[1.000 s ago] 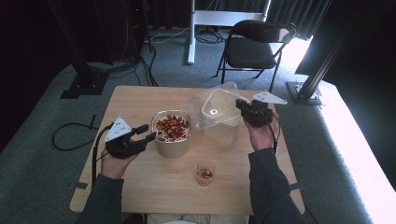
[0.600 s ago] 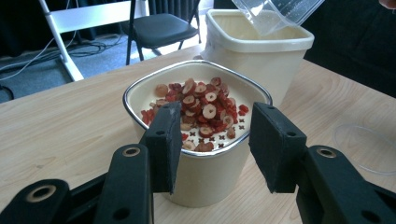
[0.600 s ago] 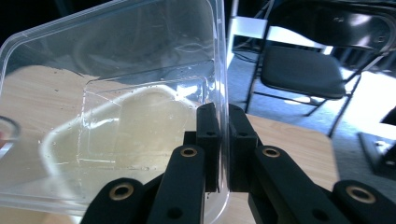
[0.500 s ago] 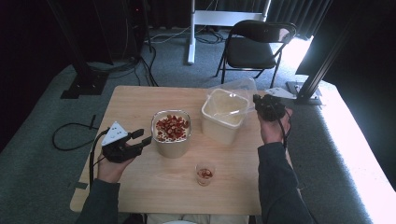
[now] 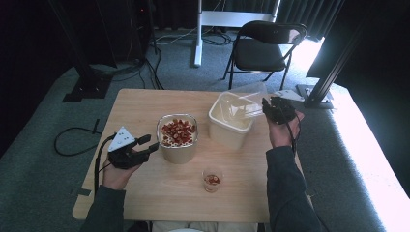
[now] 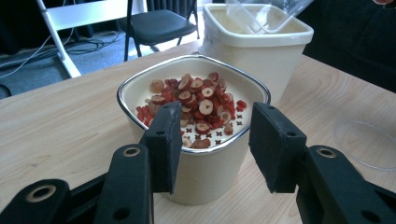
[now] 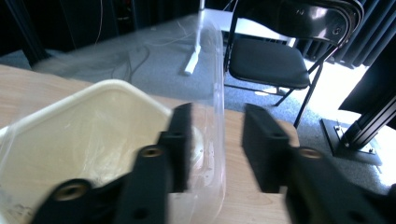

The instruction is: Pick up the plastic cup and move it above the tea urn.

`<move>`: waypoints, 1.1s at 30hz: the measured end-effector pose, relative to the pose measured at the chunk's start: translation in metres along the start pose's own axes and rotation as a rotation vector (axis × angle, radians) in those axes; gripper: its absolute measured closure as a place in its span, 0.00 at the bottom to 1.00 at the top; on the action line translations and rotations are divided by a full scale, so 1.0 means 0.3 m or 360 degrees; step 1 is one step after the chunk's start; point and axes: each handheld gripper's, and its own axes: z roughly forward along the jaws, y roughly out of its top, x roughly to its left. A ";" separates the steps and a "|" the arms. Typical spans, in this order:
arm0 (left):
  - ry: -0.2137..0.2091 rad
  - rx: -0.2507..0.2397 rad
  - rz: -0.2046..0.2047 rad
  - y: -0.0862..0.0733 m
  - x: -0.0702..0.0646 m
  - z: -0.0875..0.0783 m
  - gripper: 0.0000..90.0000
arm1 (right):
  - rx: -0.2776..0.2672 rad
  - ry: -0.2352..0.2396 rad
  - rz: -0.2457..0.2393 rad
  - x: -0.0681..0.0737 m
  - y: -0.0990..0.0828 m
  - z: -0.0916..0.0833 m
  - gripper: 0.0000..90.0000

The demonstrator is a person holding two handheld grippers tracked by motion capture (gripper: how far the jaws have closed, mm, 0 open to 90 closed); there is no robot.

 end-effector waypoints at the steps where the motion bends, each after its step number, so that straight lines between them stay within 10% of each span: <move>1: 0.0001 0.0000 -0.0002 -0.001 0.000 0.000 0.61 | -0.0013 0.0014 0.0007 -0.001 0.000 -0.005 0.60; 10: 0.0005 0.0004 -0.0001 -0.006 -0.001 0.004 0.61 | -0.0016 0.0075 -0.0012 0.001 0.001 -0.020 0.56; 17: 0.0000 0.0005 0.0003 -0.007 -0.005 0.009 0.61 | 0.0035 0.0148 -0.0047 0.023 -0.004 0.004 0.81; 33: 0.0002 0.0005 0.0001 -0.009 -0.006 0.011 0.61 | -0.0140 -0.0117 -0.0049 0.005 0.027 -0.053 0.96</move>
